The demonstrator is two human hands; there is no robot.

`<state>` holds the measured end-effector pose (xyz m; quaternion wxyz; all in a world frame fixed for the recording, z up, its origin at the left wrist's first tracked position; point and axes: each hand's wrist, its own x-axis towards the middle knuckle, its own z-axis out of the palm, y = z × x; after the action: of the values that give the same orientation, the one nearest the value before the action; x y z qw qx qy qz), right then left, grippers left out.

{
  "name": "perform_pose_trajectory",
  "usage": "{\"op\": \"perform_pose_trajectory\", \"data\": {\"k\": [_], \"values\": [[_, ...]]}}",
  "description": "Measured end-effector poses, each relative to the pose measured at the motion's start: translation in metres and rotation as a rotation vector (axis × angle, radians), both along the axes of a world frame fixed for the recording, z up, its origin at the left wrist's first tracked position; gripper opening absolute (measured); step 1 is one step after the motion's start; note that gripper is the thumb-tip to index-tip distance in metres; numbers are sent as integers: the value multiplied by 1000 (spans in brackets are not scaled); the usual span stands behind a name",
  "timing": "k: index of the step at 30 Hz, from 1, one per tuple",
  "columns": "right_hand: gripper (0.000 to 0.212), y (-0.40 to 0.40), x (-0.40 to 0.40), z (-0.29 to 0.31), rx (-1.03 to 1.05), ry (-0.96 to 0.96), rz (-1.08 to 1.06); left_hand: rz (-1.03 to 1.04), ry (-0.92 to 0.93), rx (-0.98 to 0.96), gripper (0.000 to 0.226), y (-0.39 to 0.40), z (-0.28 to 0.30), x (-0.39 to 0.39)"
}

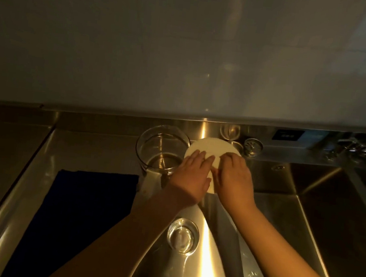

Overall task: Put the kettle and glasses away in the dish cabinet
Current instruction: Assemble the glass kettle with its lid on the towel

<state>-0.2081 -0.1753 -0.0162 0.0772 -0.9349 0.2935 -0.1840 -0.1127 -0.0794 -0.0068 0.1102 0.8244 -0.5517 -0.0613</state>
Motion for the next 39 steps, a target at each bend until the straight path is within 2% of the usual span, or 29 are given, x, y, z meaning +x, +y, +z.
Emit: {"op": "perform_pose_trajectory", "data": {"k": [4,9,16,18,22,25,35,39], "values": [[36,-6,-19,-17,40,31,-3,-23,26,34,60,-5,-19,-17],[38,-7,-24,-44,105,89,18,-83,-26,-80,49,2,-43,-26],[37,-5,-19,-78,177,137,62,11,154,71,55,0,-73,-17],[37,-5,-15,-85,190,159,72,13,144,114,56,-1,-81,-15],[37,-7,-7,-93,190,183,83,114,259,168,52,-11,-89,-12],[37,-10,-5,-98,201,201,83,62,217,231,49,-14,-97,-11],[40,-17,6,-110,210,310,98,34,215,230,55,-19,-103,-2],[49,-12,5,-110,220,338,95,50,150,239,55,-18,-103,-3]]}}
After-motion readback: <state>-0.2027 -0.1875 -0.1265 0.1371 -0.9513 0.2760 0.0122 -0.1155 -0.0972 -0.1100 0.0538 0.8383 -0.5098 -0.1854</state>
